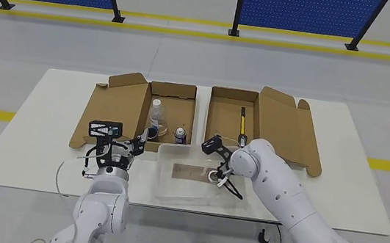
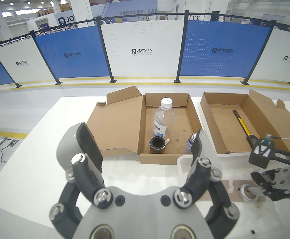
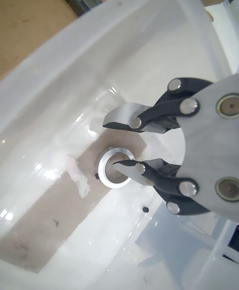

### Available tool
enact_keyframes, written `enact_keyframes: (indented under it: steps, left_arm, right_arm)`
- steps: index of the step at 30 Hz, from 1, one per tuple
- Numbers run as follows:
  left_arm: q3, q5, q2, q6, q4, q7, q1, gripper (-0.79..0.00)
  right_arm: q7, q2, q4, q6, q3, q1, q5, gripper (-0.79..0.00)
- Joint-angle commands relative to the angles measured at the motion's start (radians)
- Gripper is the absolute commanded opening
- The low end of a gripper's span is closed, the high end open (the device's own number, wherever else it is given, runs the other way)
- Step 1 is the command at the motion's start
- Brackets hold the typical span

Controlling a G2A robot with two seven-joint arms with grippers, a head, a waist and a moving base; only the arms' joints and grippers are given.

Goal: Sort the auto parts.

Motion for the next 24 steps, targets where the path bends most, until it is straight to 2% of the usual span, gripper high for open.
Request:
enact_keyframes:
  steps: [1, 11, 12, 17, 18, 24]
  left_arm:
    - [0.000, 0.000, 0.000, 0.000, 0.000, 0.000, 0.000, 0.000]
    - [0.000, 0.000, 0.000, 0.000, 0.000, 0.000, 0.000, 0.000]
    - [0.000, 0.000, 0.000, 0.000, 0.000, 0.000, 0.000, 0.000]
    - [0.000, 0.000, 0.000, 0.000, 0.000, 0.000, 0.000, 0.000]
    - [0.000, 0.000, 0.000, 0.000, 0.000, 0.000, 0.000, 0.000]
    - [0.000, 0.000, 0.000, 0.000, 0.000, 0.000, 0.000, 0.000]
  right_arm:
    - [-0.005, -0.004, 0.011, -0.004, -0.004, 0.003, -0.001, -0.505]
    - [-0.010, -0.025, 0.061, -0.028, -0.025, 0.027, 0.009, -0.566]
    - [-0.008, -0.027, 0.066, -0.029, -0.027, 0.029, 0.010, -0.585]
    - [-0.012, -0.036, 0.085, -0.036, -0.033, 0.034, 0.014, -0.773]
    - [-0.011, -0.037, 0.087, -0.036, -0.034, 0.034, 0.016, -0.785]
    - [-0.018, -0.039, 0.076, -0.039, -0.027, 0.030, 0.019, -0.785]
